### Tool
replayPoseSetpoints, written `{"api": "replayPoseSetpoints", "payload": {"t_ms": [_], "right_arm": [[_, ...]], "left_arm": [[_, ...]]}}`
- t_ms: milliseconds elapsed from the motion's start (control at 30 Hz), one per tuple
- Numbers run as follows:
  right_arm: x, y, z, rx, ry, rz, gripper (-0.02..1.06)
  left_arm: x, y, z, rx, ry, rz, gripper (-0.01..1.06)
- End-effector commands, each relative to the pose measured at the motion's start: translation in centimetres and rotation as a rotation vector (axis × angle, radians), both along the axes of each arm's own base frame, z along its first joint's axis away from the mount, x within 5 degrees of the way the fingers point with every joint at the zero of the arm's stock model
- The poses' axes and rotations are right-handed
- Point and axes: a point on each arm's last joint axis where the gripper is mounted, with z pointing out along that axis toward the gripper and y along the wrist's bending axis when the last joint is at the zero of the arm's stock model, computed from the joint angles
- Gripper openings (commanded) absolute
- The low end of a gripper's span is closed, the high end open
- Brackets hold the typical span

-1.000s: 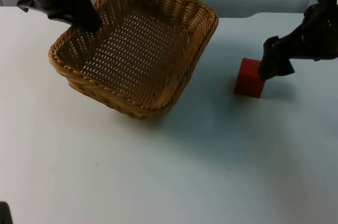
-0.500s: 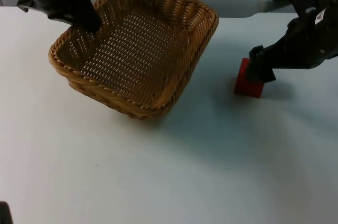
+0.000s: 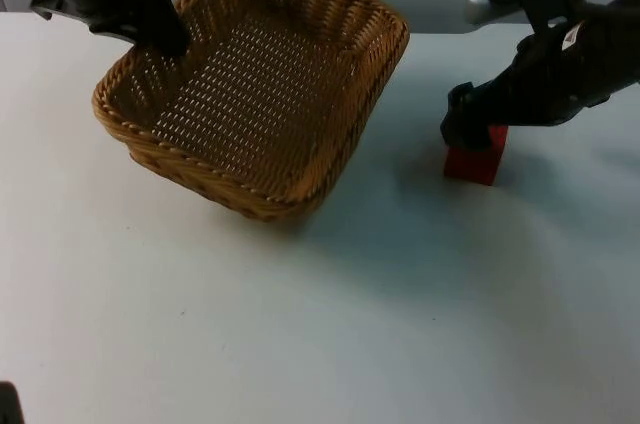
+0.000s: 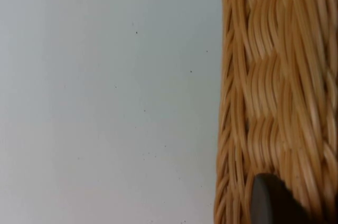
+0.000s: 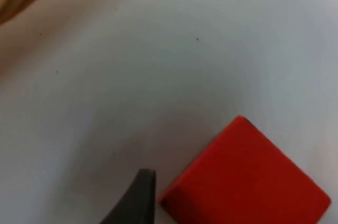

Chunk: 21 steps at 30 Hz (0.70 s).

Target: Pick up the basket with the left hand and place the cube into the basket with the right hand.

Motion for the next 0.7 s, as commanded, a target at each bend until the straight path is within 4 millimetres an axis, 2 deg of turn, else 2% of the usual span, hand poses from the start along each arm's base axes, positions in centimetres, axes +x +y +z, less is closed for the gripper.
{"api": "replayPoseSetpoints", "payload": {"t_ms": [0,367,467,533,567,600,667], "right_arm": [[0.0,0.6,-0.4,0.002,0.004,0.01,1.05],[-0.2,0.7,-2.3,0.002,0.057,-0.004,1.04],[-0.2,0.6,-2.9,-0.002,0.073,-0.005,1.0],[-0.3,0.6,-3.2,-0.005,0.081,-0.005,0.87],[-0.3,0.6,-3.2,-0.005,0.081,-0.005,0.77],[-0.3,0.6,-3.2,-0.005,0.081,-0.005,0.77],[-0.2,0.7,-3.2,-0.002,0.066,-0.004,0.44]], "left_arm": [[0.2,-0.3,1.4,-0.026,-0.042,0.024,0.0],[0.2,-0.3,1.4,-0.026,-0.045,0.027,0.0],[0.2,-0.3,1.4,-0.027,-0.045,0.027,0.0],[0.2,-0.3,1.4,-0.027,-0.046,0.028,0.0],[0.2,-0.3,1.4,-0.027,-0.046,0.028,0.0],[0.2,-0.3,1.4,-0.027,-0.046,0.028,0.0],[0.2,-0.3,1.4,-0.027,-0.046,0.028,0.0]]}}
